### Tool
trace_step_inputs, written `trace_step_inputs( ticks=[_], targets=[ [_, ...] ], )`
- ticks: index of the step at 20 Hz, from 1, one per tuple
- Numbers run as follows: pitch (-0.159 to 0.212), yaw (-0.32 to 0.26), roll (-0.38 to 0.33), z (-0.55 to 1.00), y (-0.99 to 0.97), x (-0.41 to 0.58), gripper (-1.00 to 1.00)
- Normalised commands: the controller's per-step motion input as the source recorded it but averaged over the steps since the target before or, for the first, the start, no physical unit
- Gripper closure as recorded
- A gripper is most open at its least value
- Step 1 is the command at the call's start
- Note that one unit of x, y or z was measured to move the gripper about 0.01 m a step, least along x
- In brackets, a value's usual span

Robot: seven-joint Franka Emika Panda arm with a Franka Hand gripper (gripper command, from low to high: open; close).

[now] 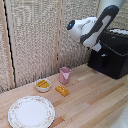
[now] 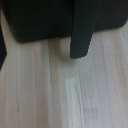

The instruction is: Carefully navigate your gripper to the air fryer's handle. Confidently seize the handle using your gripper. Gradually bring the handle toward yourself to access the air fryer.

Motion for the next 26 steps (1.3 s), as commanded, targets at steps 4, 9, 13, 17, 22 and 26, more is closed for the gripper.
trace_step_inputs(
  ticks=[4,9,13,17,22,26],
  targets=[
    [0.0,0.156,-0.014,-0.2,-0.48,-0.291,-1.0],
    [0.003,0.194,-0.021,-0.02,-0.54,-0.176,-1.0],
    [0.011,0.242,-0.002,-0.06,-0.5,-0.024,-1.0],
    [0.04,0.258,0.0,-0.19,-0.43,-0.054,-1.0],
    [0.099,0.24,0.0,-0.19,-0.37,-0.074,-1.0],
    [0.15,0.123,0.012,-0.12,-0.29,-0.009,1.0]
  ],
)
